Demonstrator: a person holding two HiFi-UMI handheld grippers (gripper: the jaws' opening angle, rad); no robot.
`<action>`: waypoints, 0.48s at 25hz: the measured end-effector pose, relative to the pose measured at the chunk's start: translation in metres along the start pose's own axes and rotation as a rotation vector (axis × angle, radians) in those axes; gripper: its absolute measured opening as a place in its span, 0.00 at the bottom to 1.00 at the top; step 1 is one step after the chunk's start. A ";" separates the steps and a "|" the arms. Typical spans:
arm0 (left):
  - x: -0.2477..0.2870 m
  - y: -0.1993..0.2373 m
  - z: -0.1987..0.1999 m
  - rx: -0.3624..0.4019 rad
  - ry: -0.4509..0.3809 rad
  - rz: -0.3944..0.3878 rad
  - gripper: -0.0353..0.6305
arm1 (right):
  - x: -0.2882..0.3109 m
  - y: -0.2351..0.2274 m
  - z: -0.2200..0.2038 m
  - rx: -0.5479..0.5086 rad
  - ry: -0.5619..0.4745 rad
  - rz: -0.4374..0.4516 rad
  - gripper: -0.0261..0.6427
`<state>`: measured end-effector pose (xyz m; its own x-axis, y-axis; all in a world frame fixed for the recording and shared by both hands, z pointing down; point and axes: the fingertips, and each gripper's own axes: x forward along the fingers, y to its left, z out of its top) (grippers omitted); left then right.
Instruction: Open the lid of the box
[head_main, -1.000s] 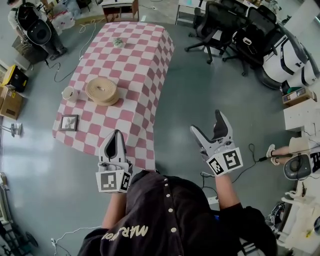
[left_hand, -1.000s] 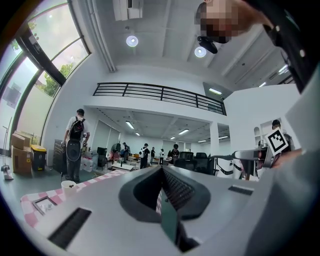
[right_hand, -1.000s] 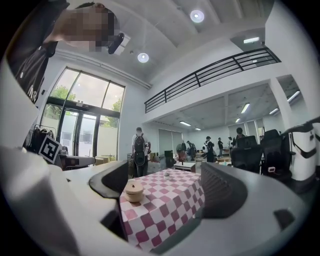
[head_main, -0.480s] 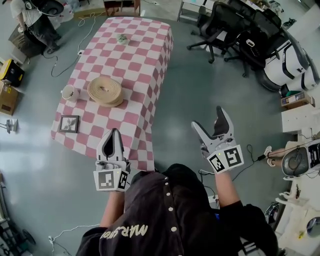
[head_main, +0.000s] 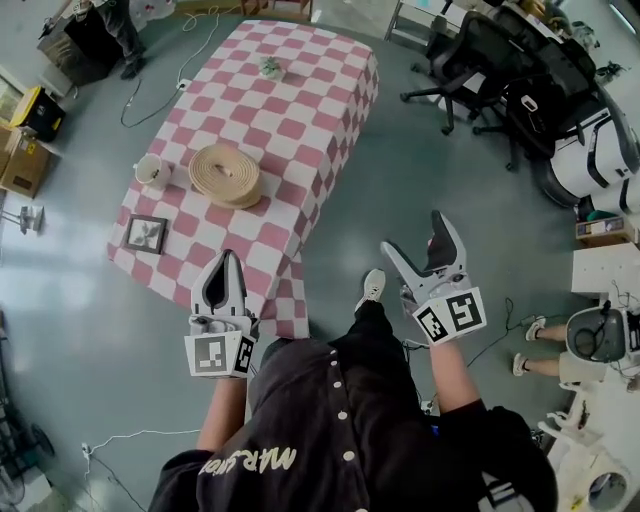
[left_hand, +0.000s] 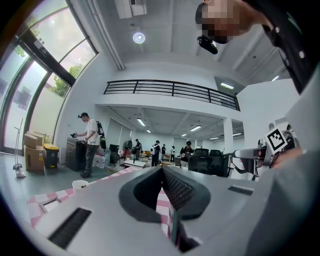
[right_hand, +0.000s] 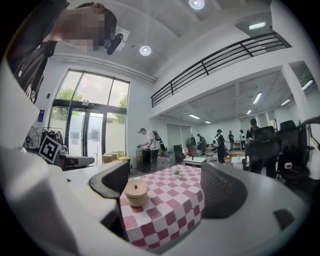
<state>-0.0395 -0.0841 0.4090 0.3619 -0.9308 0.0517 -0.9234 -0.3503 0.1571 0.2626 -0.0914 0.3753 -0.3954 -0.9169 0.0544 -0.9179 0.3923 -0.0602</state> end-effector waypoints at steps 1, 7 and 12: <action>0.003 0.000 0.000 0.000 -0.002 0.020 0.07 | 0.006 -0.005 0.000 0.001 -0.002 0.015 0.70; 0.022 -0.015 -0.004 -0.022 -0.017 0.176 0.07 | 0.054 -0.038 0.009 -0.011 -0.010 0.176 0.70; 0.049 -0.036 -0.006 -0.080 -0.045 0.258 0.07 | 0.084 -0.077 0.023 -0.004 -0.033 0.242 0.70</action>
<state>0.0127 -0.1167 0.4122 0.1087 -0.9925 0.0563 -0.9706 -0.0937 0.2217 0.3012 -0.2003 0.3612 -0.6026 -0.7980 0.0062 -0.7967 0.6011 -0.0634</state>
